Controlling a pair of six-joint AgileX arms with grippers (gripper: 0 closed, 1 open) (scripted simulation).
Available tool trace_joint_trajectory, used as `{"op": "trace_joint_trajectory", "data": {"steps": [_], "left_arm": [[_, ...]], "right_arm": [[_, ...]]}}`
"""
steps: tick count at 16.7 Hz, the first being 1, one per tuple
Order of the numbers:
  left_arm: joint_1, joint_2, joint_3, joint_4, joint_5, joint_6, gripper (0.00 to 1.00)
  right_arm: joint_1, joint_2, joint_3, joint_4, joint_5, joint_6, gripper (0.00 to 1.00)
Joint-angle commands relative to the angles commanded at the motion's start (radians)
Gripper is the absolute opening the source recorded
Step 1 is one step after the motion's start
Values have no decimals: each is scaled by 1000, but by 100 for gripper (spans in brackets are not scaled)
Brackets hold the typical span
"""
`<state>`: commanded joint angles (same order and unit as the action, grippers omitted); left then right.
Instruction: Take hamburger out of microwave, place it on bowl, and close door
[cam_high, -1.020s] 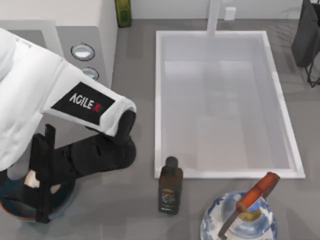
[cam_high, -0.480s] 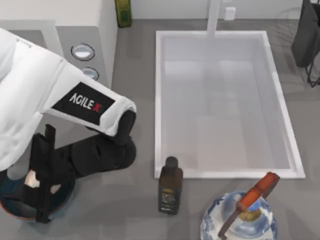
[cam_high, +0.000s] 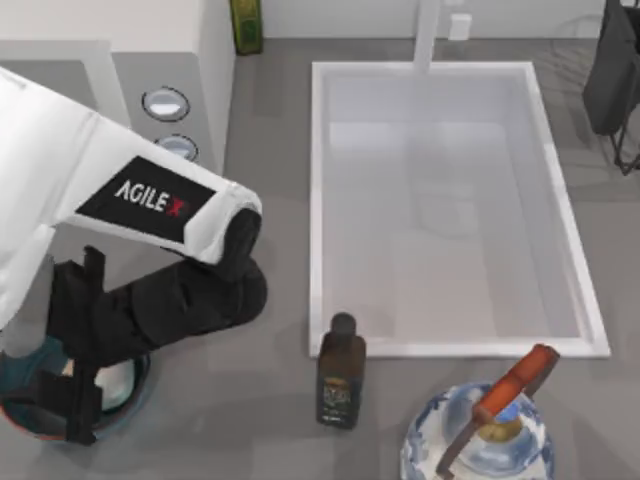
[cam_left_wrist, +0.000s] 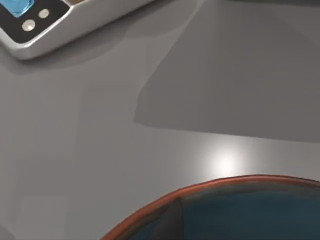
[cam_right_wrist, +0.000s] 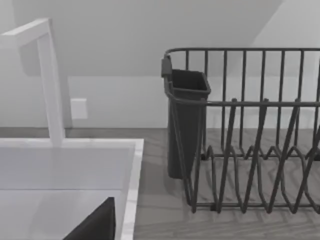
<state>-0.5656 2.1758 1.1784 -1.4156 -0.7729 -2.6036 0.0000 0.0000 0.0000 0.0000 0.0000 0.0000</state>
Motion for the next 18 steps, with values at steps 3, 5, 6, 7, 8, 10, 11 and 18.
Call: {"op": "trace_joint_trajectory", "data": {"steps": [3,5,6,7,8,10,11,18], "left_arm": [[51,-153,-70,79,75,155,100],[94,-307,-136,154,139,311,100],[118,-399,-173,197,174,406,100],[143,-496,-215,245,211,510,100],[169,-596,-259,296,248,622,100],[223,-802,-355,409,325,867,100],[250,-906,-407,470,364,997,100],[433,-1621,-801,945,611,1923,100]], "right_arm": [[0,0,0,0,0,0,100],[0,0,0,0,0,0,100],[0,0,0,0,0,0,100],[0,0,0,0,0,0,100],[0,0,0,0,0,0,100],[0,0,0,0,0,0,100],[0,0,0,0,0,0,100],[0,0,0,0,0,0,100]]}}
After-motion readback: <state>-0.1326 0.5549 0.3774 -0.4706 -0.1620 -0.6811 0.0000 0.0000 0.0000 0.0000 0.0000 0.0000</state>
